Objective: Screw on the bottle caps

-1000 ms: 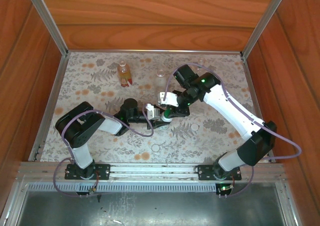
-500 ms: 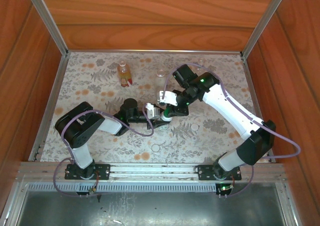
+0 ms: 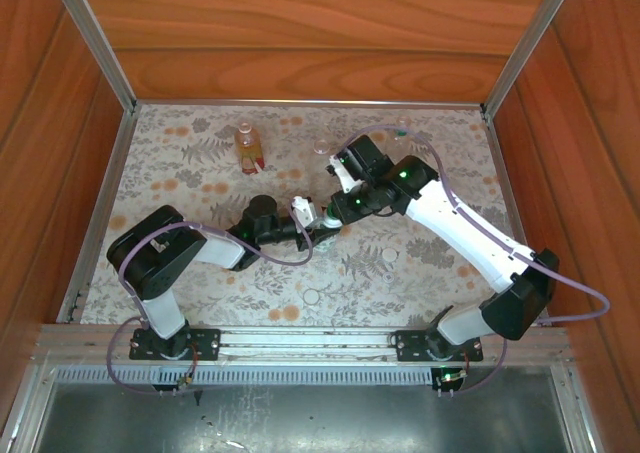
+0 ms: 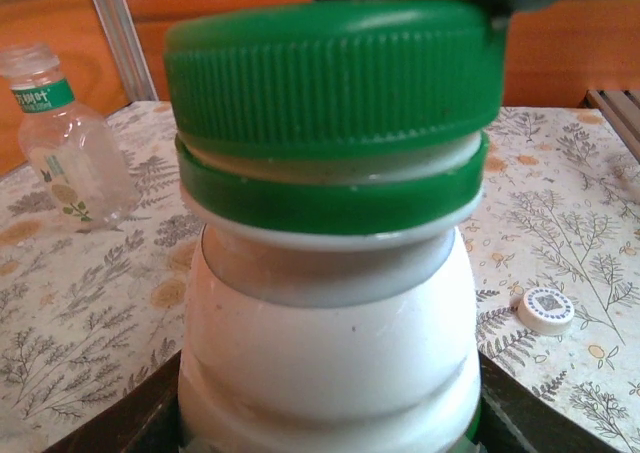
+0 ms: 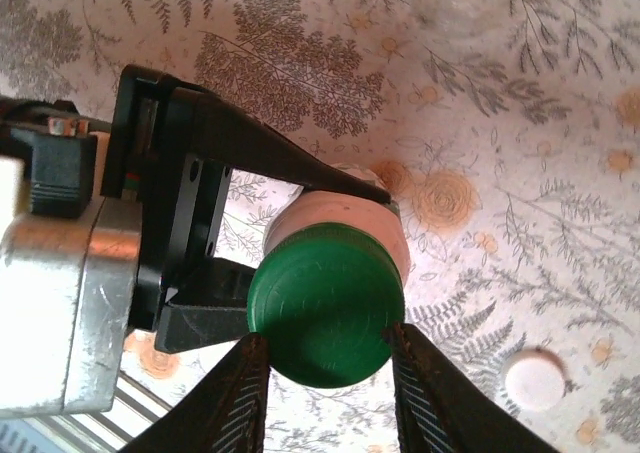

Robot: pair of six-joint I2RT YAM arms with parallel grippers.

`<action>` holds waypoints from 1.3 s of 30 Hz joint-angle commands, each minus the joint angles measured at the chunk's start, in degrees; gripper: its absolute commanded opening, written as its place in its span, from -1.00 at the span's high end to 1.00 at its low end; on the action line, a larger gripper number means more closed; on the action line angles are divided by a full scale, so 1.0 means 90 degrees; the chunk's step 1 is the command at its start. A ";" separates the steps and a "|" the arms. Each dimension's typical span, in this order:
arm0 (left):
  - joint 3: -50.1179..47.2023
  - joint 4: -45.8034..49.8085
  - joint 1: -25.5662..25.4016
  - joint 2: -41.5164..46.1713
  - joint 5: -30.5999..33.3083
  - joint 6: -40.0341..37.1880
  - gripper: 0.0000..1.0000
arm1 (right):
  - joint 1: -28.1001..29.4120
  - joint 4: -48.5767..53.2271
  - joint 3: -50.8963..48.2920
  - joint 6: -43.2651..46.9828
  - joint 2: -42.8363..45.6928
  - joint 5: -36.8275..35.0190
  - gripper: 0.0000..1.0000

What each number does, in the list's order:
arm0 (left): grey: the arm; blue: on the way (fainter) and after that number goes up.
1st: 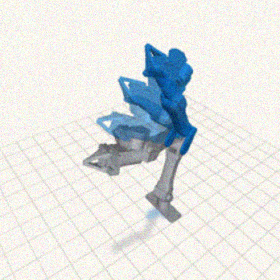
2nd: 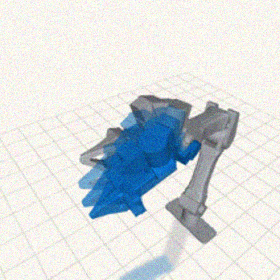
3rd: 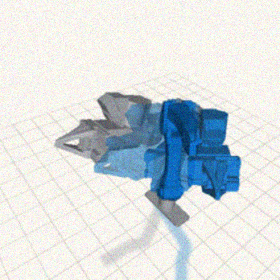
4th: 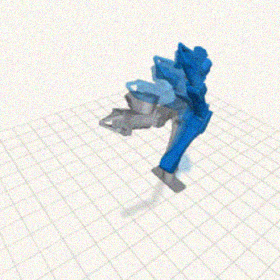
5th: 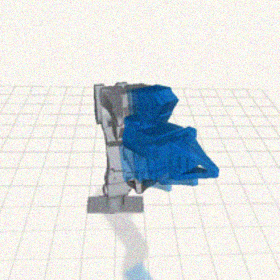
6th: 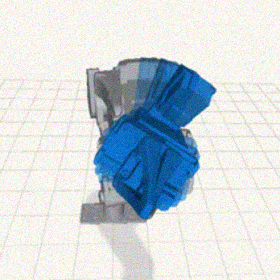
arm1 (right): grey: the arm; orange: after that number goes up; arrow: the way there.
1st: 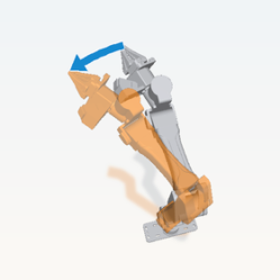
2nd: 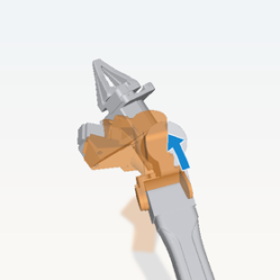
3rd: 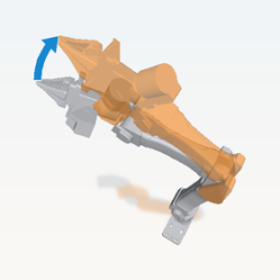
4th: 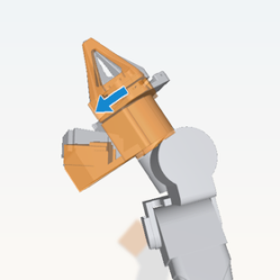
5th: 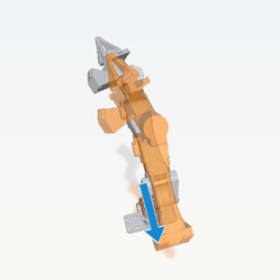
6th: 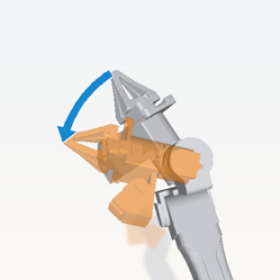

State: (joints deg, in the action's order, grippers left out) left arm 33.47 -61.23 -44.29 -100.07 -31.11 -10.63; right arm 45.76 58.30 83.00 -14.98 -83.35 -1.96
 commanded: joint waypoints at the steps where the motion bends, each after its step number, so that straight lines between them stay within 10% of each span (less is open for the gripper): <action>1: 0.0115 0.0173 -0.0072 -0.0090 0.0054 0.0019 0.02 | 0.0140 0.0396 -0.0024 -0.0217 -0.0002 -0.0059 0.32; 5: 0.0060 0.0173 0.0088 0.0094 -0.0661 0.0529 0.02 | -0.0107 -0.0215 -0.0250 0.0930 0.0720 -0.0234 -0.06; 16: 0.0359 0.0183 0.0385 0.0919 -0.2592 0.2458 0.02 | -0.1021 -0.3401 -0.2582 0.2810 0.2601 0.3037 -0.59; 33: 0.0342 0.0182 0.0080 0.1291 -0.2449 0.2552 -0.01 | -0.1028 -0.4965 -0.3507 0.2316 0.2771 0.3746 0.22; 39: 0.0161 0.0182 0.0016 0.1498 -0.1892 0.2369 -0.40 | -0.1025 -0.5585 -0.3837 0.1891 0.3045 0.3823 0.30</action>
State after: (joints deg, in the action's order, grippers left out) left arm 35.64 -58.30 -43.64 -88.66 -51.07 11.94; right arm 36.71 12.62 49.47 4.73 -57.32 30.39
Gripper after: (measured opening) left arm 0.672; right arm 0.423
